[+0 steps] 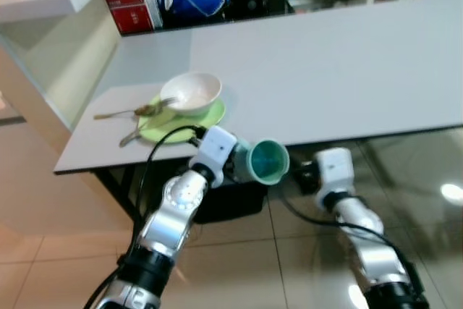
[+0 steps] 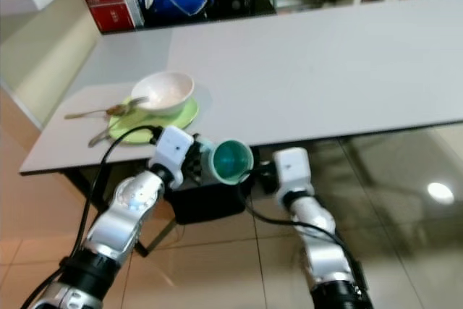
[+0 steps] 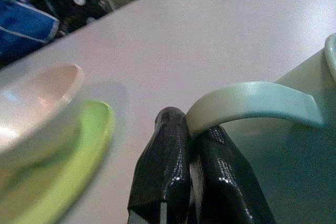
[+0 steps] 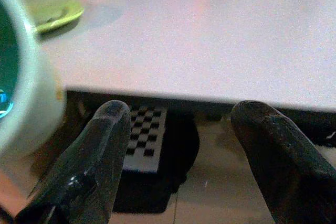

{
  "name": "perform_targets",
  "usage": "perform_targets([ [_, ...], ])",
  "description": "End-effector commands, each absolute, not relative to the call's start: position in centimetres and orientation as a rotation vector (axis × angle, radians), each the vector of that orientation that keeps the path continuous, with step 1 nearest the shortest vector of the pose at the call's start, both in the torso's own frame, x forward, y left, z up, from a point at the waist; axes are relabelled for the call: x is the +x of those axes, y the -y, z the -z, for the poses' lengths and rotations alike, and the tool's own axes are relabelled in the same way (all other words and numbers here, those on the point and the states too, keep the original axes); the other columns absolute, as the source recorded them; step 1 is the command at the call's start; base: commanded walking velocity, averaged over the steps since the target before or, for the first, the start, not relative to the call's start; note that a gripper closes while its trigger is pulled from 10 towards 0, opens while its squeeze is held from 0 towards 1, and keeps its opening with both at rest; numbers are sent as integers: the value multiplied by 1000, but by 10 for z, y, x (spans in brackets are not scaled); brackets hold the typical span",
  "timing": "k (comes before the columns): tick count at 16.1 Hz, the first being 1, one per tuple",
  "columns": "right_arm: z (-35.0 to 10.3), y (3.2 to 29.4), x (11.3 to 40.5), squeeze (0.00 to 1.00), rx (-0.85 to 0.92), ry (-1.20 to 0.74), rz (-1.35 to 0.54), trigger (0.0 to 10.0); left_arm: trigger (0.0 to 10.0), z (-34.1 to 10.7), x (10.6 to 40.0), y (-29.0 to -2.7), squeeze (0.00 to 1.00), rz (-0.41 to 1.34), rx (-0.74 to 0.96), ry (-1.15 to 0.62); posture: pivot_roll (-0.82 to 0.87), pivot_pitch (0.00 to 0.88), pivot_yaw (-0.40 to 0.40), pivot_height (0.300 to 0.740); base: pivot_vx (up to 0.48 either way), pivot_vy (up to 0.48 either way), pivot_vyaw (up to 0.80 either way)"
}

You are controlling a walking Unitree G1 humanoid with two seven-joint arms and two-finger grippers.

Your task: Setting the table

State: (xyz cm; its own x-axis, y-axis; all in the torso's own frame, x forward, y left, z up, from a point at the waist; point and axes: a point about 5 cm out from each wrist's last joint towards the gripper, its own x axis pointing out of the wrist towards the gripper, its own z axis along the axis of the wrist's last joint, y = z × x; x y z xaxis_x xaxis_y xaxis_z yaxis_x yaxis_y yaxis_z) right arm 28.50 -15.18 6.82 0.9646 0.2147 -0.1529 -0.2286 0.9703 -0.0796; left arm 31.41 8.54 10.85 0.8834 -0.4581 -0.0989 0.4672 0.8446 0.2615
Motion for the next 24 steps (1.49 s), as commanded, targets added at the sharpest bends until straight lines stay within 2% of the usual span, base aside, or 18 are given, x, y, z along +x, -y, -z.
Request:
perform_targets([
  [1,-77,137,291,0,-11,-116,-258,10000,0,-111,323,-110,0,405,261,-52,-54,0,112,740,480,0,0],
  [6,-81,137,292,0,-45,-98,-270,10000,0,-131,336,-118,0,352,168,2,-50,0,107,740,480,0,0],
  [10,-78,132,289,0,-43,-108,-289,10000,0,-175,338,-85,0,490,158,155,-53,0,110,740,0,0,0],
  [12,-78,131,289,0,-43,-108,-291,10000,0,-183,339,-75,0,523,106,156,-56,0,113,740,0,0,0],
  [22,-81,126,289,0,-35,-93,-294,10000,0,-169,383,-63,0,450,-173,-70,-81,0,130,740,0,0,0],
  [24,-81,124,287,0,-30,-94,-295,10000,0,-163,387,-44,0,483,-240,-160,-94,0,145,740,0,0,0],
])
